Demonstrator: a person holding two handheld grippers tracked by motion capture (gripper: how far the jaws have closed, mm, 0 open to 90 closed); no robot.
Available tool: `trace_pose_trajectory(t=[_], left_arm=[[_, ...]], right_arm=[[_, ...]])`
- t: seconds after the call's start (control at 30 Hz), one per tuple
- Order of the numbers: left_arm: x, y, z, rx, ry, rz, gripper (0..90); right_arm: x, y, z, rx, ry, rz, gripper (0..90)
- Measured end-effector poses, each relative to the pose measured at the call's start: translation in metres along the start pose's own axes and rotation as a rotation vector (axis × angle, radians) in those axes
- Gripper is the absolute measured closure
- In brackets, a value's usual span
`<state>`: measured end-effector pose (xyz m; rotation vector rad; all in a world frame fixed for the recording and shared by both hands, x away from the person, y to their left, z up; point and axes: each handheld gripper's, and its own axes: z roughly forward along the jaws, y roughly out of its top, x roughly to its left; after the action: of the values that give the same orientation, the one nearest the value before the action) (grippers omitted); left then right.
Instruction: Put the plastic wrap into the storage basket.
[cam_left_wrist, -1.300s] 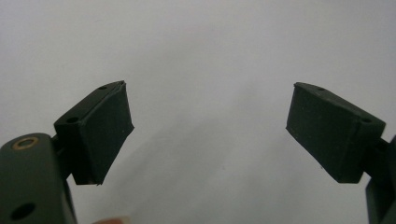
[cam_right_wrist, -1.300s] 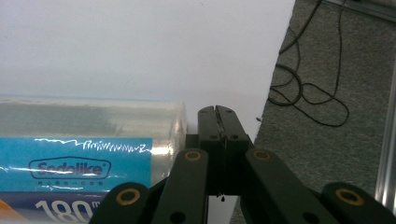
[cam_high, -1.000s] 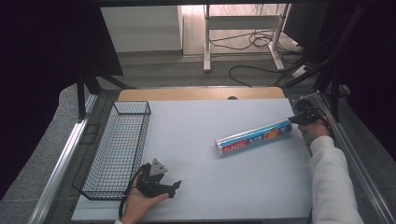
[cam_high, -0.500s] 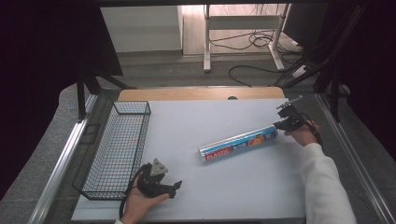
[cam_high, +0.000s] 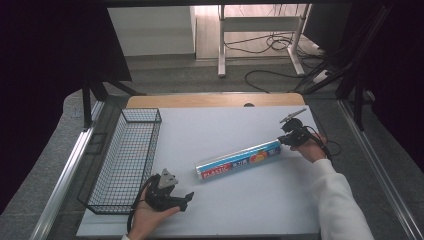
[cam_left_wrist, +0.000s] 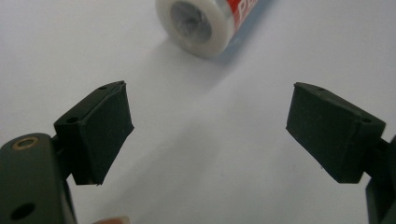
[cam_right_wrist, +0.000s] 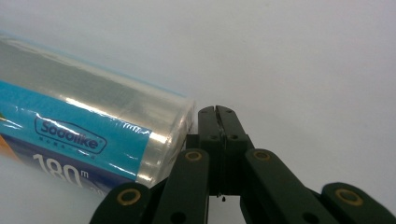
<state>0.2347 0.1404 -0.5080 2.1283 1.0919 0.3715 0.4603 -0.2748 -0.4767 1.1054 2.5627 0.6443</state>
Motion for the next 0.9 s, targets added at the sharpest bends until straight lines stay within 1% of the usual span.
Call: trace_pose_trajectory(t=[0.03, 0.07, 0.1, 0.2, 0.27, 0.33, 0.4, 0.43, 0.47, 0.57, 0.63, 0.67, 0.7, 0.73, 0.77, 0.83, 0.87, 0.9], left_arm=[[0.000, 0.000, 0.000, -0.001, 0.000, -0.001, 13.8], [0.000, 0.000, 0.000, -0.001, 0.000, -0.001, 13.8], [0.001, 0.000, -0.001, -0.002, 0.003, -0.004, 13.9], [0.001, 0.000, -0.001, -0.003, 0.002, -0.005, 13.9], [0.001, 0.000, -0.001, -0.003, 0.002, -0.005, 13.9], [0.001, 0.000, -0.001, -0.001, 0.000, -0.001, 13.8], [0.000, 0.000, -0.001, -0.002, -0.001, -0.001, 13.8], [0.000, 0.000, -0.001, -0.002, -0.001, -0.001, 13.8], [0.000, 0.000, -0.001, -0.002, 0.000, -0.001, 13.8], [0.001, 0.000, -0.002, -0.002, 0.000, -0.001, 13.8], [0.001, 0.000, -0.002, -0.005, 0.001, -0.004, 13.8], [0.001, 0.000, -0.002, -0.005, 0.001, -0.004, 13.8], [0.001, -0.001, -0.002, -0.005, 0.001, -0.005, 13.8], [0.001, -0.001, -0.002, -0.005, 0.001, -0.004, 13.8], [0.002, -0.001, -0.002, -0.005, 0.002, -0.005, 13.8], [0.002, -0.001, -0.002, -0.005, 0.003, -0.005, 13.7], [0.002, -0.001, -0.002, -0.005, 0.003, -0.005, 13.7], [0.002, -0.001, -0.002, -0.004, 0.003, -0.005, 13.7]], right_arm=[[0.003, 0.001, 0.000, 0.000, 0.005, -0.009, 90.0], [0.003, 0.001, 0.000, 0.000, 0.005, -0.009, 90.0], [0.008, 0.003, 0.001, 0.000, 0.011, -0.025, 90.0], [0.015, 0.004, 0.001, 0.002, 0.000, -0.034, 90.0], [0.014, 0.003, 0.001, -0.005, 0.005, -0.024, 90.0], [0.013, 0.000, 0.002, -0.016, 0.021, -0.014, 90.0], [0.013, -0.001, 0.003, -0.010, 0.027, -0.019, 90.0], [0.016, -0.003, 0.007, 0.000, 0.007, -0.039, 90.0], [0.017, -0.003, 0.007, -0.005, 0.003, -0.034, 90.0], [0.015, -0.005, 0.006, -0.022, 0.009, -0.021, 90.0], [0.014, -0.006, 0.003, -0.023, -0.013, -0.017, 89.9], [0.014, -0.006, 0.003, -0.023, -0.013, -0.017, 89.9], [0.014, -0.009, -0.005, -0.039, -0.028, -0.002, 89.9], [0.014, -0.009, -0.005, -0.039, -0.028, -0.002, 89.9], [0.015, -0.014, -0.015, -0.082, -0.016, 0.014, 89.9], [0.020, -0.020, -0.025, -0.118, -0.019, 0.026, 89.8], [0.020, -0.020, -0.025, -0.118, -0.019, 0.026, 89.8], [0.024, -0.023, -0.030, -0.136, -0.012, 0.032, 89.8]])
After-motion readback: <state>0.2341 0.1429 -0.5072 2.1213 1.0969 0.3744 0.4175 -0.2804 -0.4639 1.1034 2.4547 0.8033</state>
